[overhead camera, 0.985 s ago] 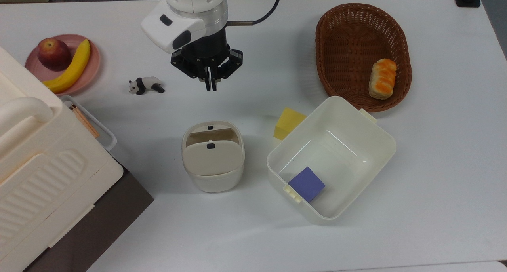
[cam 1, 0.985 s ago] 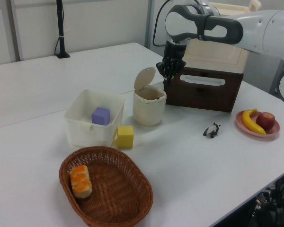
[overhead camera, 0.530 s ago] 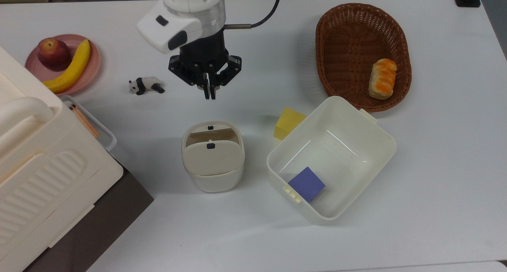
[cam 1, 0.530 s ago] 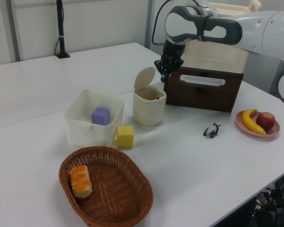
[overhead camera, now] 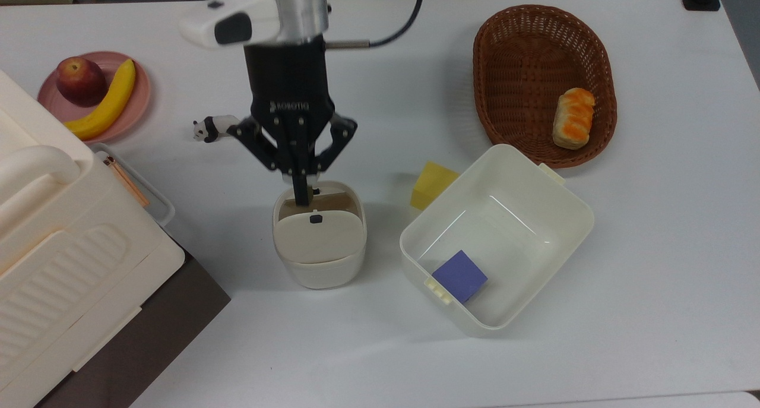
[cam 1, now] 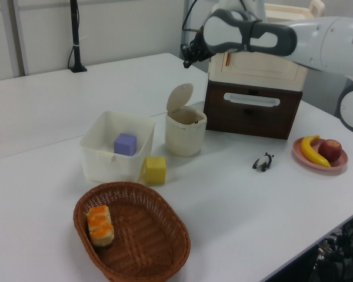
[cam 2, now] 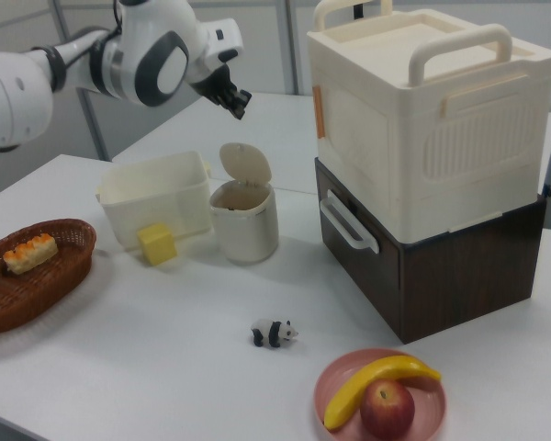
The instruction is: Close the trash can
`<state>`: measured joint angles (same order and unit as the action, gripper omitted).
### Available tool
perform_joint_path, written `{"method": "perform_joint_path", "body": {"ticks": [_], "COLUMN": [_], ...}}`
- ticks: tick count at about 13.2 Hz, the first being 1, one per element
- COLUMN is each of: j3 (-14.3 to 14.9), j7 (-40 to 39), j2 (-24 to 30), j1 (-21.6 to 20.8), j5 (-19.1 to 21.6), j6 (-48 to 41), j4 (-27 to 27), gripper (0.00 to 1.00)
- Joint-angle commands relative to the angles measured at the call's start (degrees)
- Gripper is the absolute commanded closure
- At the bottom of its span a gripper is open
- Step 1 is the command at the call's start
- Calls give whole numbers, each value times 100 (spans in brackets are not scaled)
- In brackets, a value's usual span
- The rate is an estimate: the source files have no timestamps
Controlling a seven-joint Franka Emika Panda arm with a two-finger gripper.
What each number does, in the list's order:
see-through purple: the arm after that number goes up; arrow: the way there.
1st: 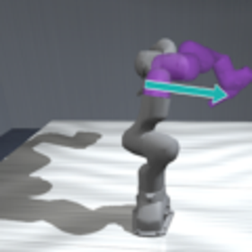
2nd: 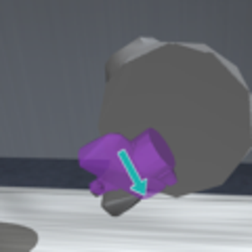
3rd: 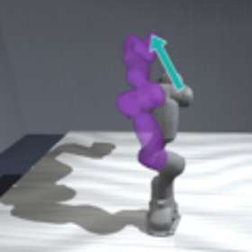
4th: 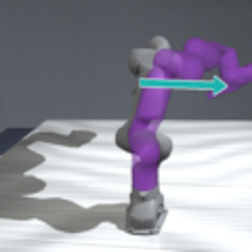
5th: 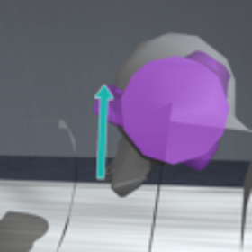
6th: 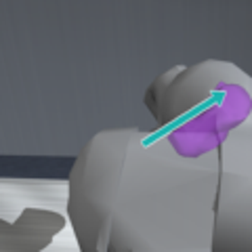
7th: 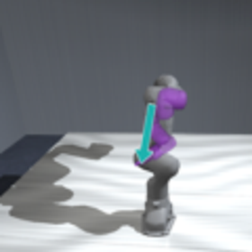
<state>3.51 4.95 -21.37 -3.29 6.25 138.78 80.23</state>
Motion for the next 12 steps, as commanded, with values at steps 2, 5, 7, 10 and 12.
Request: {"method": "perform_joint_path", "body": {"ticks": [2, 5, 7, 10, 12], "j3": [71, 53, 44, 36, 36], "j7": [155, 33, -335, -372, -363], "j2": [-508, -395, -341, -367, -411], "j1": [-101, -93, -66, -84, -84], "j5": [-176, -388, -344, -335, -335], "j6": [580, -170, -989, -1335, -1345], "j4": [19, 168, 160, 221, 335], "gripper": [100, 100, 100, 100, 100]}}
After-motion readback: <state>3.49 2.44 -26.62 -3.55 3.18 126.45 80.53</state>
